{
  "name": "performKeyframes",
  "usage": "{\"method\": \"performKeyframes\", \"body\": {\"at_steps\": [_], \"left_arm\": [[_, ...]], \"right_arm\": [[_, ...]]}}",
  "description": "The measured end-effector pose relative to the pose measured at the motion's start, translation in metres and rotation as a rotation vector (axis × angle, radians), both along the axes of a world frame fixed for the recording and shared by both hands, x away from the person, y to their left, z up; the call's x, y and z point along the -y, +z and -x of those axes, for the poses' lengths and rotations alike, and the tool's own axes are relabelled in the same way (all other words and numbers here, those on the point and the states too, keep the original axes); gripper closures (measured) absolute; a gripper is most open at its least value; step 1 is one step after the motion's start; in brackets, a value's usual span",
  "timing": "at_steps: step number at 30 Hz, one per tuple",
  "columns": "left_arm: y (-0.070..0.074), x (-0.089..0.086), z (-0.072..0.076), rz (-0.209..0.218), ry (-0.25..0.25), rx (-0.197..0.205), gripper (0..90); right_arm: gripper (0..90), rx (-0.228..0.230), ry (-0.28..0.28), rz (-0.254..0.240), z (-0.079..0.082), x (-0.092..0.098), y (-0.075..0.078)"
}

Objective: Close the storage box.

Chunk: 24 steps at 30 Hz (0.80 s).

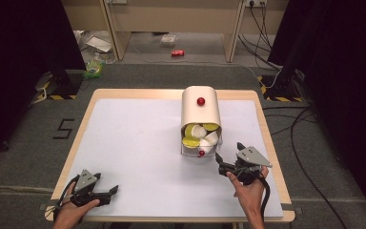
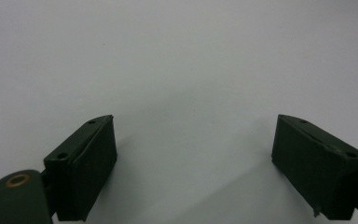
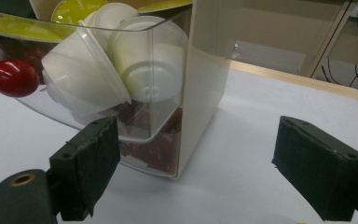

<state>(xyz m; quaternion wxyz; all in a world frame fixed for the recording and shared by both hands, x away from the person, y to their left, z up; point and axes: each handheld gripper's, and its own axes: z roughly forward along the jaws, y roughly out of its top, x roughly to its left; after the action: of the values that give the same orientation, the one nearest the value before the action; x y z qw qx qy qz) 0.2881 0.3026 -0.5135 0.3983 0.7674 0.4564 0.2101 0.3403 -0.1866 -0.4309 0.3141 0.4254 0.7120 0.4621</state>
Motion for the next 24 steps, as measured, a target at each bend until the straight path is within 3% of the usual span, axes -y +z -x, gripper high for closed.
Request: {"method": "performKeyframes", "body": {"at_steps": [24], "left_arm": [[0.0,0.0,0.0,-0.001,0.0,0.0,13.0]], "right_arm": [[14.9,0.011,-0.007,0.006,-0.014,-0.002,0.0]]}}
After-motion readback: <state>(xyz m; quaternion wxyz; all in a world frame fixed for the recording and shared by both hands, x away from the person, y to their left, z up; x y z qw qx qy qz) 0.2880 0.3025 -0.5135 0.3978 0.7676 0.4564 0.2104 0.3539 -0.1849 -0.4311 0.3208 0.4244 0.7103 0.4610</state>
